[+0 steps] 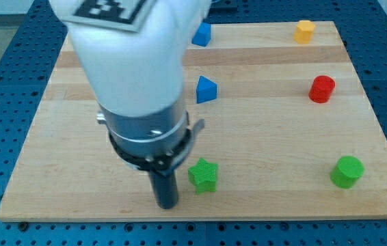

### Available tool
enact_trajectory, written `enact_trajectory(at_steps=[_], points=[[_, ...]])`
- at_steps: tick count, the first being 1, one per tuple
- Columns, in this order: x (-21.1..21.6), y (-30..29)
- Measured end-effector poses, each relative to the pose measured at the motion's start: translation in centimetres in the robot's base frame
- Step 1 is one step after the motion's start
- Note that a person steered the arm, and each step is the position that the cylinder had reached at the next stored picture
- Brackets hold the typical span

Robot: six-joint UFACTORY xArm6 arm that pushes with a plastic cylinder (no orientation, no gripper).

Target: Move the green star to the bottom right of the red star

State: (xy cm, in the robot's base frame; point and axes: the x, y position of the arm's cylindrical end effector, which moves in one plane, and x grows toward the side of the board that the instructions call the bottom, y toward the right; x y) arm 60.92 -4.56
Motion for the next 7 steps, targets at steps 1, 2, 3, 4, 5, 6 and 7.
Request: enact_trajectory(at_steps=[1, 2, 3, 4, 5, 6, 7], points=[[0.5, 2.6], [-0.1, 4.5], [-1.7, 5.0], [-3.6, 5.0], [-5.4, 5.0], [-7.1, 5.0], [-8.9, 5.0]])
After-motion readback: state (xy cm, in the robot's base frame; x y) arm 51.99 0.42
